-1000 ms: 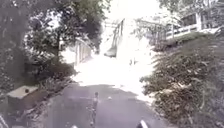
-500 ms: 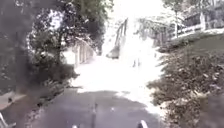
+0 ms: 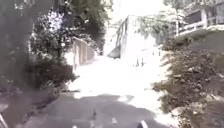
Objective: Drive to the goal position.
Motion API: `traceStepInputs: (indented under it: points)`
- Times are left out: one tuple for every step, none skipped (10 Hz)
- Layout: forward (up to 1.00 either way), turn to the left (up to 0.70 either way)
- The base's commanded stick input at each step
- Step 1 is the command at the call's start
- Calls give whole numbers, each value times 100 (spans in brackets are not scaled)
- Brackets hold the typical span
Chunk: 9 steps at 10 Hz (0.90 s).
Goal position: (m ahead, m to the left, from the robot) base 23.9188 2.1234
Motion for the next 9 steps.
traceStepInputs:
  points:
    - [50, 0]
    - [50, 0]
    - [50, 0]
    - [50, 0]
    - [50, 0]
    - [50, 0]
    - [50, 0]
    - [50, 0]
    - [50, 0]
